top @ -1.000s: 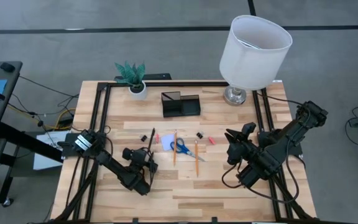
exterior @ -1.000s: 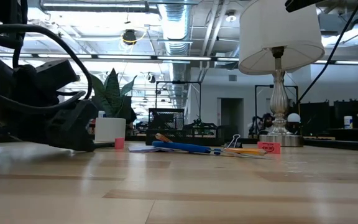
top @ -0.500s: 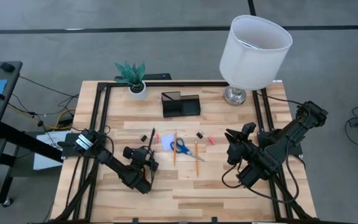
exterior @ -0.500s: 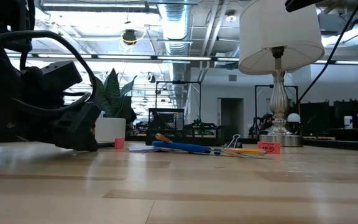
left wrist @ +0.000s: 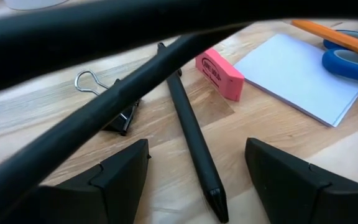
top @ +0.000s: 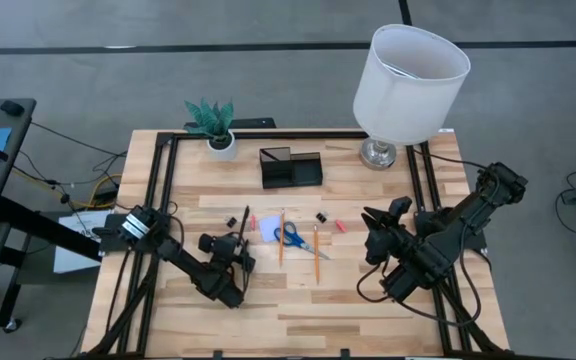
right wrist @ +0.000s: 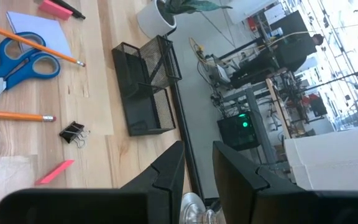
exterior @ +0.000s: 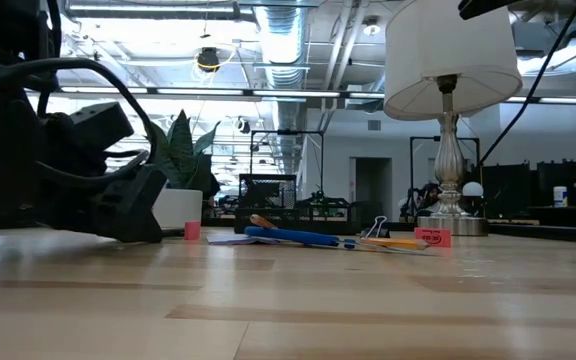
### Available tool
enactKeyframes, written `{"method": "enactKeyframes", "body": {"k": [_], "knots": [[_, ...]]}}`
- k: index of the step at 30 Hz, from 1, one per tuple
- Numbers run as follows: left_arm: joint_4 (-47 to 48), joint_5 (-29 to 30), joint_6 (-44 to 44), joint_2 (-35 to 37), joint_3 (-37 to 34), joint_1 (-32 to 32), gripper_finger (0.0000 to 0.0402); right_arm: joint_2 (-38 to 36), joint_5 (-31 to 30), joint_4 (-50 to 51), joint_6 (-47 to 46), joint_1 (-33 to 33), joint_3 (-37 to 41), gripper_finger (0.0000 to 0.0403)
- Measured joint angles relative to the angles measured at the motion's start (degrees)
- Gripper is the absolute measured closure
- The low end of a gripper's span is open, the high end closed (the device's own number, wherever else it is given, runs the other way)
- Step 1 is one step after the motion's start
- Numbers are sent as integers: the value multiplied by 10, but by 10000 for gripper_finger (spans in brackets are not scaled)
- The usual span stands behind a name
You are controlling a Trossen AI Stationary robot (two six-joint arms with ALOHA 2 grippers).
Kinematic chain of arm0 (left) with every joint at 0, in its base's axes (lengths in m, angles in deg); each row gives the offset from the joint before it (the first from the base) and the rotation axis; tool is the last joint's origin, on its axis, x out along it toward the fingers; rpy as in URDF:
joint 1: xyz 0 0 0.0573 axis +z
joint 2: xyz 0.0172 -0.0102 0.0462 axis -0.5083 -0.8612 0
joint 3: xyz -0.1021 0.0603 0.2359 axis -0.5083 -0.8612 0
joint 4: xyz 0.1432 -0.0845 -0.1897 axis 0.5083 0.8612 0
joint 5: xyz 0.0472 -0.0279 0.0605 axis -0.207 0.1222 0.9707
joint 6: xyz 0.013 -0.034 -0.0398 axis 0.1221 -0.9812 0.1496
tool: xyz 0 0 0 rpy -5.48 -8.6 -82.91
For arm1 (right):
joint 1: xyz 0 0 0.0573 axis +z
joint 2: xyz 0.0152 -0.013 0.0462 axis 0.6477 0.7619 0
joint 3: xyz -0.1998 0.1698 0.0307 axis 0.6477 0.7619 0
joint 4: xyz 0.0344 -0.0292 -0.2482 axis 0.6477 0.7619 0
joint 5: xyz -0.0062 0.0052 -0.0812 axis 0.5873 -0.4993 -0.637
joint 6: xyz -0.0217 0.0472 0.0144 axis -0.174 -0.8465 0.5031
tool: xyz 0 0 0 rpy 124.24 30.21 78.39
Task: Pick and place office supplies into organizer
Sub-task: Put the pen into the desk organizer
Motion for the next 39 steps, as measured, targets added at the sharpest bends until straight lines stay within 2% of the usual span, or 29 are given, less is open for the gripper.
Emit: {"method": "enactKeyframes", "body": {"k": [14,39], "knots": [[4,-2,0,0,0,7,151,0,1,0,3,-12,0,326],[6,5,-9,-1,0,8,313,0,2,0,3,-12,0,326]]}}
